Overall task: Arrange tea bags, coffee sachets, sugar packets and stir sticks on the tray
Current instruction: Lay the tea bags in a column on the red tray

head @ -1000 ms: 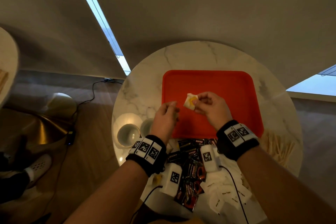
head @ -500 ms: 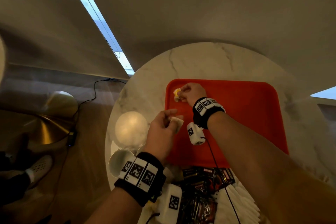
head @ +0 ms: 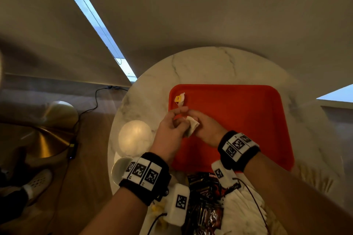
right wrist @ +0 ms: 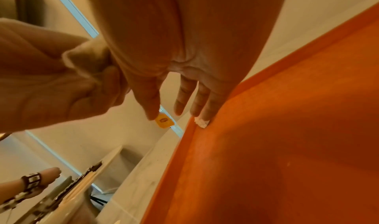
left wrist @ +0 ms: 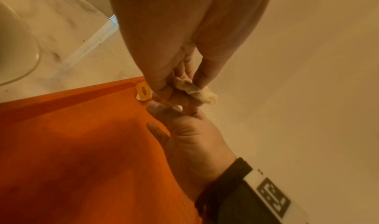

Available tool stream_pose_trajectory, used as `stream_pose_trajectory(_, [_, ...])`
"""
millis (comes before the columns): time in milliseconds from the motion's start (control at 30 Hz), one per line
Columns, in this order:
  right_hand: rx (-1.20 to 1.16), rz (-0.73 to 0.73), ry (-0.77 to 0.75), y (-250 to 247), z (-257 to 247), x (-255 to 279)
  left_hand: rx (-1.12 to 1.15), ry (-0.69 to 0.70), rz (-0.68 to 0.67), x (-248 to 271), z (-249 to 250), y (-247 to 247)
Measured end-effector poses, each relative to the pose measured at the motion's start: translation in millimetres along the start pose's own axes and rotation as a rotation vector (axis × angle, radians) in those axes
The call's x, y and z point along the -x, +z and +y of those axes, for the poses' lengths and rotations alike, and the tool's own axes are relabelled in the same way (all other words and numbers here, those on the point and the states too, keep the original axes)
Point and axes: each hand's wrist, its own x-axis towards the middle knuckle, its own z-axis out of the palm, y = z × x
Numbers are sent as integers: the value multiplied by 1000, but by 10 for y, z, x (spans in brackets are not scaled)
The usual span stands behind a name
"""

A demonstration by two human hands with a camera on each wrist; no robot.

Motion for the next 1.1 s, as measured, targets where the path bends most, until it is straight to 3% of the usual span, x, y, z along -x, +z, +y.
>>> stream_pose_trajectory(67, [-108, 22, 1, 74, -35, 82, 30, -12, -55, 45, 25, 21])
stream_pose_trajectory(200, [9, 183, -8, 5, -82, 216, 80, -25, -132, 162, 19, 35])
stream_pose_trajectory(300, [-39, 316, -40, -114, -196, 304, 105, -50, -133, 239, -6, -4])
stream_pose_trajectory(467, [-92, 321, -37, -244, -328, 418, 5, -161, -120, 271, -47, -119])
stream_pose_trajectory(567, [-40, 307, -17, -257, -347, 459, -87, -159, -111, 278, -60, -135])
stream_pose_trajectory(733, [110, 405, -3, -298, -322, 524, -115, -80, -154, 300, -55, -131])
stream_pose_trajectory(967, [361, 214, 62, -133, -222, 635, 265, -25, 70, 264, -33, -100])
stream_pose_trajectory(1100, [445, 98, 39, 21, -325, 793, 176, 24, 152, 220, -27, -117])
